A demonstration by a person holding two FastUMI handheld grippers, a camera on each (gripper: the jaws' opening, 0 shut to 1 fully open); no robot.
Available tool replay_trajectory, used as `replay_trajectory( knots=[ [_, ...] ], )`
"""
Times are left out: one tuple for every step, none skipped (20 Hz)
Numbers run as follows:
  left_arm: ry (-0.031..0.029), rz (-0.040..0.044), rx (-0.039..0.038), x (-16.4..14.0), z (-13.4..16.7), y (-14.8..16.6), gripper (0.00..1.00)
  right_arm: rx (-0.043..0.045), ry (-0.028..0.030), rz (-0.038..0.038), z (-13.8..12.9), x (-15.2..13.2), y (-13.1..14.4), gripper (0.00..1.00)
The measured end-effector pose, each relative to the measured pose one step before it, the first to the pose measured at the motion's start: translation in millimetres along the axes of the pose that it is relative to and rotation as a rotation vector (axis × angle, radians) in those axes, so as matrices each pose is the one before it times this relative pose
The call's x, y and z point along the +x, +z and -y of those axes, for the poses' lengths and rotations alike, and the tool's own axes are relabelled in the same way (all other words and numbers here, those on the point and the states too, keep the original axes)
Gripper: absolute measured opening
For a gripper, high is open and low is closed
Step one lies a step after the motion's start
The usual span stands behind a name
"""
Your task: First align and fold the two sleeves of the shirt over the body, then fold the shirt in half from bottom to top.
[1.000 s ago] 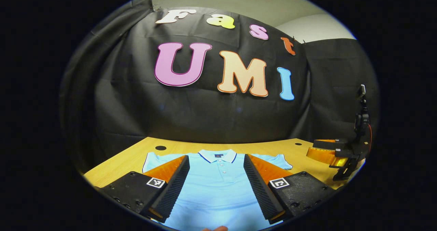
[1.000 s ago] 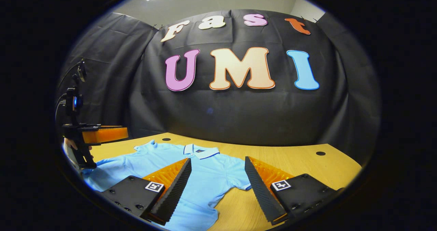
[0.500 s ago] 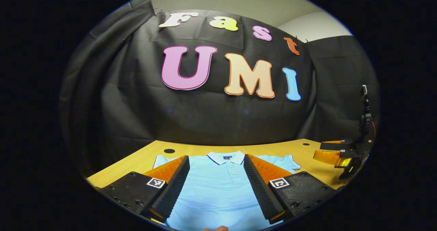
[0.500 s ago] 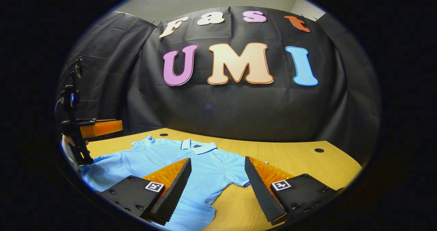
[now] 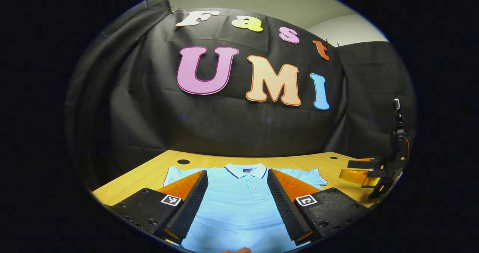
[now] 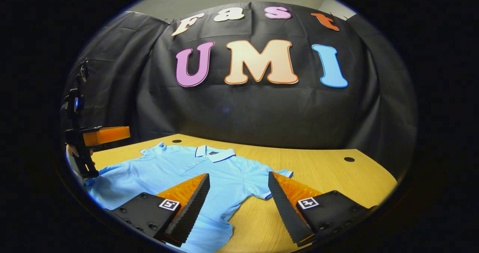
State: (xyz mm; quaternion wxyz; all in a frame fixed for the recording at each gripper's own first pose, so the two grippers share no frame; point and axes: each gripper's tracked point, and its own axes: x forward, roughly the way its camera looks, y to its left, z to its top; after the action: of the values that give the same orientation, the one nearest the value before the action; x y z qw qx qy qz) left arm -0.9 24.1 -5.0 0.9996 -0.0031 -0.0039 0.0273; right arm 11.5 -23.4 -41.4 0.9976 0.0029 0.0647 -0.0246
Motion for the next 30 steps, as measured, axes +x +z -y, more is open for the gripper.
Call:
replay_trajectory(
  knots=[
    [-0.00143,-0.00469,-0.00628,-0.22,-0.32,-2.1,0.94,0.02872,-0.00029,-0.02448,2.78,4.56,-1.69,0.98],
    [-0.00573,-0.00123,-0.00823,0.02,1.24,0.16,0.95,0.02599,-0.00411,-0.03037,4.63,5.89,-2.48,0.98],
    [-0.01109,0.00285,-0.00904,-1.65,1.55,1.51,0.95,0.00953,-0.01484,-0.03425,6.66,7.25,-0.53,0.98],
    [-0.01008,0.00427,-0.00625,-0.78,0.85,1.7,0.95,-0.01104,-0.02531,-0.0198,7.19,6.61,0.5,0.98],
    [-0.00571,0.00278,-0.00119,-0.25,-0.19,-0.12,0.95,-0.02478,-0.0231,-0.0109,8.28,8.01,4.26,0.98],
    [-0.00004,0.0001,0.00103,0.79,-0.45,0.1,0.94,-0.02339,-0.02,-0.0122,5.51,7.96,2.6,0.98],
    [0.00203,-0.00148,0.00115,0.18,0.09,-0.98,0.94,-0.01968,-0.00678,-0.0128,2.68,8.58,3.44,0.98],
    [0.00241,-0.00392,-0.00021,-0.42,0.09,0.46,0.94,-0.00767,0.00143,-0.01387,-0.4,9.91,1.92,0.98],
    [-0.00203,-0.00516,-0.00294,0.17,0.65,-0.93,0.94,0.00505,0.0057,-0.01396,-0.03,10.77,2.9,0.98],
    [-0.00316,-0.00357,-0.00456,0.86,0.64,-0.19,0.95,0.01218,-0.00177,-0.02193,1.26,10.77,-0.79,0.98],
    [-0.00417,0.00019,-0.00587,-0.98,-0.19,0.14,0.94,0.01681,-0.00221,-0.02538,1.71,9.62,-0.66,0.98],
    [-0.00354,0.00392,-0.00479,-0.53,-0.01,2.02,0.95,0.00811,-0.0036,-0.0161,2.84,10.55,-0.51,0.98],
    [-0.00095,0.00685,-0.00577,-0.7,-0.14,0.51,0.95,0.00578,-0.01168,-0.01864,5.44,10.09,0.05,0.98],
    [0.00011,0.00455,-0.00556,0.7,-0.08,1.21,0.94,0.00722,-0.01162,-0.02552,5.36,9.9,-3.59,0.98],
    [0.00135,0.00163,-0.00718,0.4,0.29,-0.57,0.94,0.00633,-0.00828,-0.02875,4.81,8.88,-3.88,0.98],
    [-0.00038,-0.00284,-0.00759,0.7,0.33,-0.41,0.94,0.00522,-0.00986,-0.02874,3.61,10.06,-7.2,0.98],
    [-0.0008,-0.00395,-0.0084,-0.68,-0.13,-0.8,0.94,0.00841,-0.00904,-0.02597,4.31,7.81,-5.9,0.98],
    [-0.00141,-0.00377,-0.00654,0.66,0.38,-0.1,0.94,0.00728,-0.01311,-0.03185,4.92,6.48,-7.79,0.98],
    [0.00054,-0.00288,-0.00281,-0.02,-0.21,-0.79,0.94,0.00464,-0.0048,-0.02057,2.23,5.06,-5.47,0.98],
    [0.0017,-0.00389,0.0006,-0.12,-0.43,-0.31,0.94,0.00008,-0.00854,-0.01477,2.9,5.8,-4.9,0.98],
    [0.00062,-0.00284,0.00013,-0.02,-0.18,-1.02,0.95,-0.00211,-0.01248,-0.00979,3.38,5.54,-3.84,0.98],
    [0.00014,-0.00151,-0.00058,-0.22,0.18,-0.16,0.94,-0.00315,-0.01065,-0.01233,2.51,4.03,-4.91,0.98],
    [0.00115,-0.00206,0.00035,0.33,-0.28,-0.21,0.94,-0.00215,-0.00385,-0.0142,1.07,3.01,-3.89,0.97],
    [0.00039,-0.00147,-0.00025,-0.01,-0.07,-0.17,0.94,0.00279,-0.00321,-0.01364,0.93,2.53,-4.72,0.98],
    [-0.00011,-0.00044,-0.00075,-0.61,0.21,-0.34,0.94,0.00618,0.00075,-0.00997,0.36,1.89,-2.04,0.98],
    [-0.00098,-0.00191,0.0002,0.44,0.05,0.02,0.94,0.00807,0.00051,-0.00689,-0.32,1.5,-1.78,0.98],
    [-0.00113,-0.00051,-0.00051,-0.3,-0.11,-0.63,0.94,0.01054,0.00506,-0.00427,-0.58,0.36,-0.55,0.98],
    [-0.00063,-0.00012,0.00013,0.35,0.02,0.69,0.94,0.0041,-0.00092,0.00161,0.18,1.61,0.78,0.98],
    [0.00143,-0.00038,0.00036,-0.45,-0.43,0.35,0.94,0.00037,-0.00039,0.00094,-0.03,0.6,0.19,0.98],
    [0.00295,0.00037,0.00051,-0.52,-0.46,0.22,0.94,-0.00303,0.00543,0.00399,-1.23,-0.06,-0.07,0.97]
  ],
)
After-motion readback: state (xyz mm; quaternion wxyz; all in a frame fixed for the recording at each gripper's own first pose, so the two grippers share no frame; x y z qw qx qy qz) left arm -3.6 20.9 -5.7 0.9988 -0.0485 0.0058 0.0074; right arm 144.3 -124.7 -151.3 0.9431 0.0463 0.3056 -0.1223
